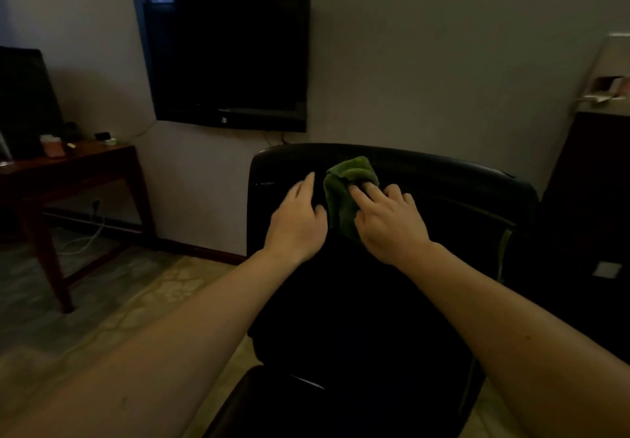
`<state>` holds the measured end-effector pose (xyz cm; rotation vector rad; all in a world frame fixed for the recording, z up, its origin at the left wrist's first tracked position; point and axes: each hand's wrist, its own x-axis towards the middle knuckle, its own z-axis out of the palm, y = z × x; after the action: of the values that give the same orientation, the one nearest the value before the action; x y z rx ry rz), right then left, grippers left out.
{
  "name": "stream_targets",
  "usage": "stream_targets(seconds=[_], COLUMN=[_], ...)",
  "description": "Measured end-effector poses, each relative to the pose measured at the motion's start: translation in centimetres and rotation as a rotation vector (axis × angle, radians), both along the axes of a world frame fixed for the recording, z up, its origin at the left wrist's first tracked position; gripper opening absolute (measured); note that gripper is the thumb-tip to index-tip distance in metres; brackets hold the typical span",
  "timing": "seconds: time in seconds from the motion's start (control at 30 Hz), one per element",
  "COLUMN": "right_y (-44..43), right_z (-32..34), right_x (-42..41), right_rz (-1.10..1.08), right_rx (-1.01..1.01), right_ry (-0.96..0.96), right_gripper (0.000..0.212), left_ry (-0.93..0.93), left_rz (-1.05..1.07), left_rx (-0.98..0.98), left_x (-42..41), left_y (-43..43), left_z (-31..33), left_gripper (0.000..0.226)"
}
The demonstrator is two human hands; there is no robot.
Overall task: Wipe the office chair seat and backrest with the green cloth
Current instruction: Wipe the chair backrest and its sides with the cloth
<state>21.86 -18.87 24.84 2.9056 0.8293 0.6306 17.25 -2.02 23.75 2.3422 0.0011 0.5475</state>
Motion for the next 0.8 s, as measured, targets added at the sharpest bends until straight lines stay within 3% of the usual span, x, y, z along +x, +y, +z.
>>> stream_targets(seconds=[0.03, 0.1, 0.27, 0.37, 0.53, 0.67, 0.8], right_y=[-0.8, -2.3, -7.6, -12.3, -18.6, -20.4, -22.2], right_z=[0.1, 0.2, 1.2, 2.5, 3.5, 3.3, 2.5], right_x=[-0.1, -0.5, -2.0, -3.3, -4.6, -6.7, -9.5], right_rz=[-0.009, -0.023, 0.014, -0.033, -0.275, -0.271, -0.337], right_rx=[-0.017, -0.046, -0.037, -0.049, -0.265, -0.356, -0.397], right_ry=[-0.006, -0.019, 0.033, -0.139, -0.055, -0.071, -0.084], right_gripper=[0.056, 0.061, 0.051, 0.044, 0.089, 0.096, 0.098], left_ry=[-0.163, -0.247, 0.005, 0.050, 0.060, 0.067, -0.120], left_rz=[0.025, -0.022, -0.040, -0.013, -0.040, -0.029, -0.030], left_rx=[0.002, 0.003, -0.179, -0.119, 0.122, 0.274, 0.244], left_x=[-0.3, -0.5, 1.6, 2.3, 2.1, 3.1, 3.6], left_y=[-1.6, -5.0, -11.0, -13.4, -16.4, -16.8, -18.1], left_z=[0.3, 1.0, 2.3, 2.2, 1.2, 1.2, 0.1], left_gripper=[0.046, 0.037, 0.042, 0.048, 0.054, 0.051, 0.037])
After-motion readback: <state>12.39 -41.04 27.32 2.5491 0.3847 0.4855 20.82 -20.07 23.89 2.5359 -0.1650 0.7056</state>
